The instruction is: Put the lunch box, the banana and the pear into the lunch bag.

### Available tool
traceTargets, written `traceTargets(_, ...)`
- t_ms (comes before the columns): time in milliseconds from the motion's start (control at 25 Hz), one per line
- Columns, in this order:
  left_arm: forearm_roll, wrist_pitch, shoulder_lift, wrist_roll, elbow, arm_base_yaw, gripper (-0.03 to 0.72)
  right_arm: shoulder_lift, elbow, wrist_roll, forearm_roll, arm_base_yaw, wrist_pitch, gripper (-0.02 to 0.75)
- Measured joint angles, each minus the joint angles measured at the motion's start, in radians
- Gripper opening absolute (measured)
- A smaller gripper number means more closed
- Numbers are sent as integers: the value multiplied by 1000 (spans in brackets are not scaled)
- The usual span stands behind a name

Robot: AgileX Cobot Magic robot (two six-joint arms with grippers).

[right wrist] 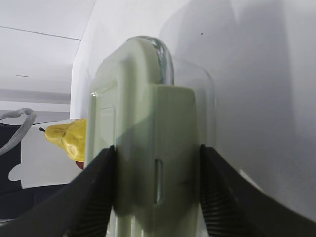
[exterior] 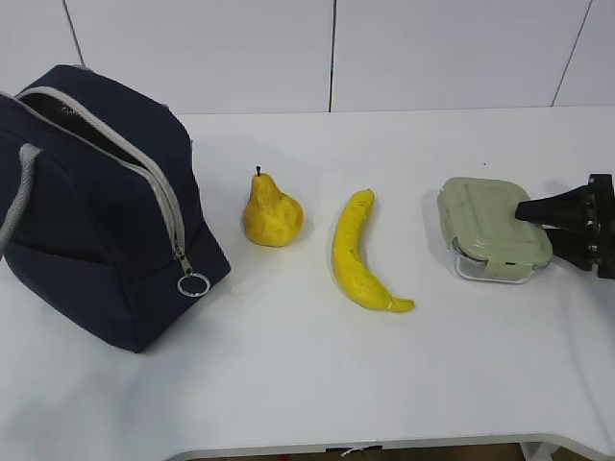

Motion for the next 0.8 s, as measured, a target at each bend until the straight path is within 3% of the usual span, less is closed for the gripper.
traceTargets(800, 0, 0, 0, 0, 0, 0, 288, 0, 0, 31, -7, 0, 1, 378)
